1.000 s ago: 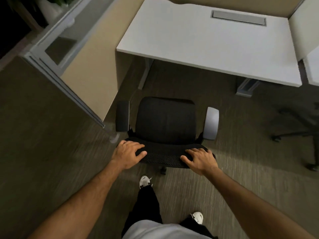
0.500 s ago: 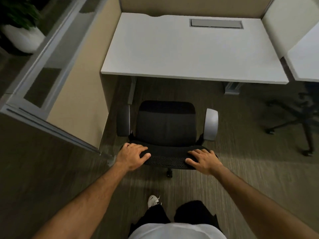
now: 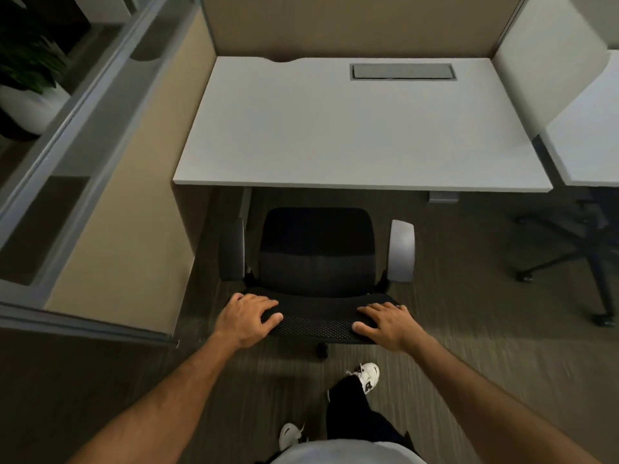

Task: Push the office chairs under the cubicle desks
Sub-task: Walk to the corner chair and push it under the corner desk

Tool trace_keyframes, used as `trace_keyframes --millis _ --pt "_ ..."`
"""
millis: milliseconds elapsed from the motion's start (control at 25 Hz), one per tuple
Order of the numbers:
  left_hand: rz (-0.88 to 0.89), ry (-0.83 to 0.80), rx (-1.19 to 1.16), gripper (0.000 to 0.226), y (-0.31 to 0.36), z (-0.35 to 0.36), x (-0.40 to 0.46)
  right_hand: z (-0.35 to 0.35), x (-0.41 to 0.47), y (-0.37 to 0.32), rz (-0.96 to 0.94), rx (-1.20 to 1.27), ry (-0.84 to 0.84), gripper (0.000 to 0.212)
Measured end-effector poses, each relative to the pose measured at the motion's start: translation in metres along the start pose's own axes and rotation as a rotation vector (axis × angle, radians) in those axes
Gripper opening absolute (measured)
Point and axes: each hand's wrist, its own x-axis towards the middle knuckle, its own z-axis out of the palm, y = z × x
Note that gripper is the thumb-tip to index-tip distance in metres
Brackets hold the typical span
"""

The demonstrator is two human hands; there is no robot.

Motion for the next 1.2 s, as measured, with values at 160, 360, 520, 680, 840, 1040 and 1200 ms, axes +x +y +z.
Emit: trace_keyframes --millis 160,360,520,680,840,1040,1200 --pt "-0.016 -0.032 0.002 0.091 0.014 -0.021 0.041 -0.034 0.024 0.029 -0.005 0.016 -0.053 0.083" --pt "-0.025 -0.015 -0.019 0.092 0.032 -0.042 0.087 -0.066 0.051 0.063 -0.006 -0.03 0.028 0.084" --pt "-0.033 -0.015 0.021 0.092 0.041 -0.047 0.124 -0.076 0.067 0.087 0.085 -0.129 0.084 0.092" --pt "-0.024 -0.009 0.02 0.091 0.043 -0.057 0.149 -0.08 0.076 0.095 0.126 -0.158 0.11 0.085" --pt "-0.049 0.012 0.031 0.088 0.043 -0.064 0.174 -0.096 0.083 0.1 -0.035 -0.241 0.153 0.065" --pt "-0.027 0.019 0.027 0.087 0.047 -0.072 0.198 -0.115 0.092 0.113 0.003 -0.192 0.17 0.056" --pt "-0.013 0.005 0.024 0.078 0.047 -0.074 0.21 -0.125 0.097 0.116 0.071 -0.071 0.209 0.04"
